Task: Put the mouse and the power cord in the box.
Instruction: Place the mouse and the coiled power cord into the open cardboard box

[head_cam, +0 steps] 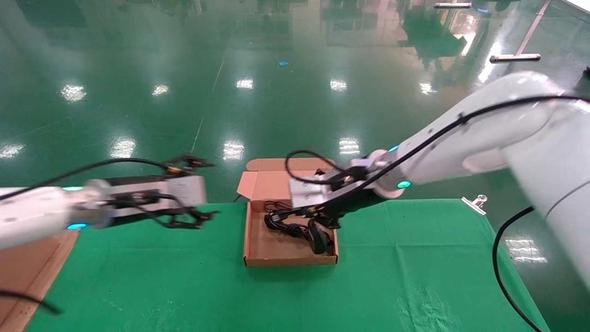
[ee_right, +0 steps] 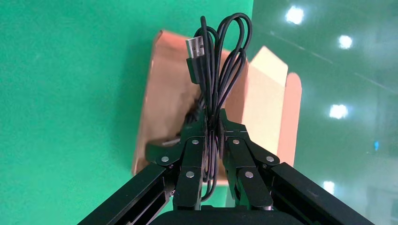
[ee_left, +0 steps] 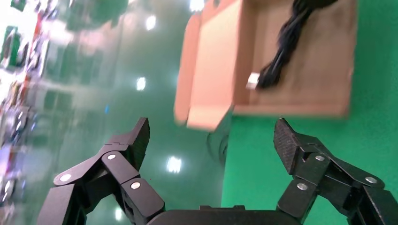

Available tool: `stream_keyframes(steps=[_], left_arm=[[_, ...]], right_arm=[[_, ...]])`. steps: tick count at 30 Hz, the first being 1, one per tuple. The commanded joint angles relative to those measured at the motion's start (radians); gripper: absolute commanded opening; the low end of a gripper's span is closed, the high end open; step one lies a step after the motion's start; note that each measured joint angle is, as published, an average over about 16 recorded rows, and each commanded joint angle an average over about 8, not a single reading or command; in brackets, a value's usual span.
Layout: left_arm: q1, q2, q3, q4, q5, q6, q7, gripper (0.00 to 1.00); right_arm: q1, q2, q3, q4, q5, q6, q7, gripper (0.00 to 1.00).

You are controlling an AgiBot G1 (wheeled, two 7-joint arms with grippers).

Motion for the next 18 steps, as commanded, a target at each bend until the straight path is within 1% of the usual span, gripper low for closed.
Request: stream_keyframes(steps=[1, 5, 6, 7, 10, 13, 14, 15, 18], left_arm=[[0.012, -0.055, -0.01, -0.027, -0.011, -0.007, -0.015, 1.0], [0.04, -0.101, -0.021, -0.025, -0.034, -0.013, -0.008, 1.0], [0.046, -0.108, -0.023, -0.021, -0.038, -0.013, -0.002, 1.0], [0.051, -0.112, -0.025, -0.016, -0.043, -0.011, 0.005, 1.0], [0.065, -0.118, -0.031, 0.006, -0.059, -0.007, 0.03, 1.0], [0.076, -0.114, -0.036, 0.031, -0.072, -0.001, 0.058, 1.0], [0.079, -0.114, -0.038, 0.039, -0.077, 0.001, 0.066, 1.0], [0.082, -0.112, -0.039, 0.048, -0.081, 0.003, 0.073, 1.0], [0.088, -0.108, -0.042, 0.068, -0.089, 0.006, 0.086, 1.0]], right_arm=[[-0.024, -0.002, -0.03, 0.041, 0.024, 0.039, 0.025, 0.0], [-0.072, -0.002, -0.11, 0.1, 0.054, 0.18, 0.059, 0.0], [-0.083, -0.002, -0.132, 0.11, 0.057, 0.213, 0.066, 0.06], [-0.092, -0.002, -0.155, 0.117, 0.059, 0.243, 0.072, 0.17], [-0.11, -0.002, -0.219, 0.13, 0.065, 0.317, 0.094, 0.54], [-0.116, -0.001, -0.268, 0.134, 0.073, 0.364, 0.115, 0.92], [-0.117, -0.002, -0.282, 0.136, 0.078, 0.378, 0.122, 0.99], [-0.118, -0.002, -0.294, 0.138, 0.083, 0.388, 0.128, 1.0], [-0.118, -0.002, -0.319, 0.143, 0.093, 0.409, 0.138, 1.0]])
